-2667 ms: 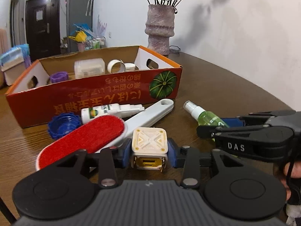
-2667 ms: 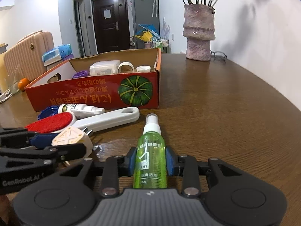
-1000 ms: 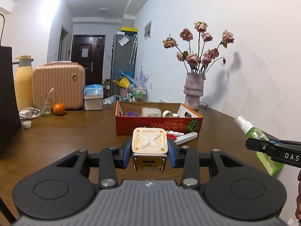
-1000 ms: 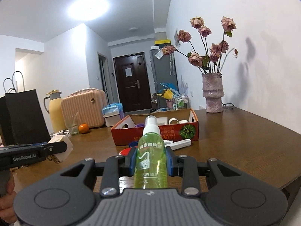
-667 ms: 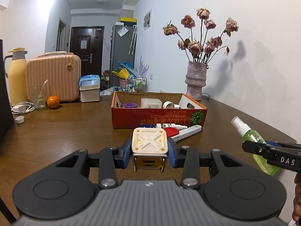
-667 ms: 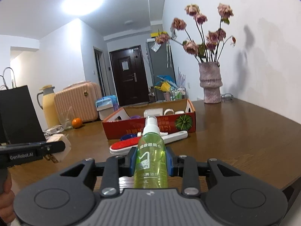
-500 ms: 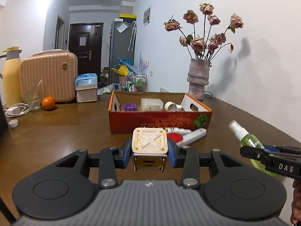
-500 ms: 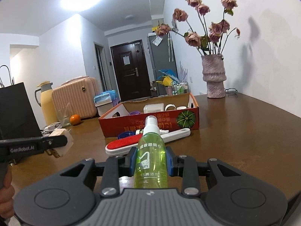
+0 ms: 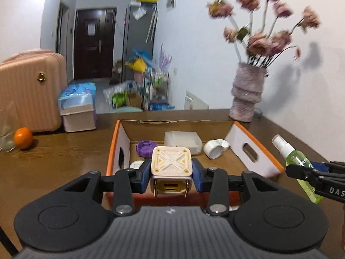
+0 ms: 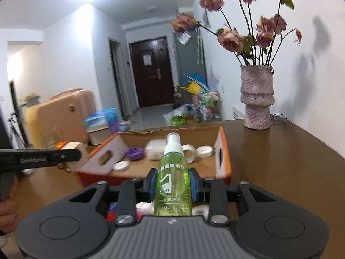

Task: Organize rigid objects
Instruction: 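Lower the cube and spray bottle into the box and open both tools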

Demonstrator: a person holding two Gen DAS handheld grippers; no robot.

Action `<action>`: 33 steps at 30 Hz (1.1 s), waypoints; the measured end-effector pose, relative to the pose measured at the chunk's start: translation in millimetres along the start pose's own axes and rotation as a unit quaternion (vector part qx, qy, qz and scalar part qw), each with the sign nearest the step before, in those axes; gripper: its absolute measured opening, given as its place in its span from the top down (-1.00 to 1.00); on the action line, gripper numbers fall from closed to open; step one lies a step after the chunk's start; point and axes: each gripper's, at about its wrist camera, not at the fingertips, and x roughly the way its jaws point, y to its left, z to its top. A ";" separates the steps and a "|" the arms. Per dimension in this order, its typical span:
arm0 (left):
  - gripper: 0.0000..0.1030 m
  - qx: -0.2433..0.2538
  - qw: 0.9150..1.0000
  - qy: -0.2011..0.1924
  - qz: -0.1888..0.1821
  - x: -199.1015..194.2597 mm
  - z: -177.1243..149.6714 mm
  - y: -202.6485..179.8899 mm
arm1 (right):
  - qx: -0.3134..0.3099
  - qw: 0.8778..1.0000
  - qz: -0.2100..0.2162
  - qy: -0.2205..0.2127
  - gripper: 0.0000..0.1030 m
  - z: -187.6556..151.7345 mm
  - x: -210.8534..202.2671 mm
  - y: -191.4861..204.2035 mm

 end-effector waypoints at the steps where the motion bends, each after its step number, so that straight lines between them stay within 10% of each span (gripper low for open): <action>1: 0.24 -0.003 1.000 0.013 0.002 17.8 9.9 1.4 | -0.003 1.000 -0.007 0.013 0.42 10.5 18.9 -4.2; 14: 0.24 0.020 0.986 0.164 0.040 172.5 31.5 12.5 | -0.179 0.963 -0.128 0.155 0.41 32.6 172.8 18.2; 24: 0.27 0.043 0.987 0.154 0.023 170.6 37.7 1.6 | -0.230 0.939 -0.154 0.202 0.45 18.7 209.2 21.8; 33: 0.06 0.053 0.989 0.136 0.026 124.8 61.5 7.6 | -0.204 0.949 -0.143 0.191 0.45 52.8 177.8 25.0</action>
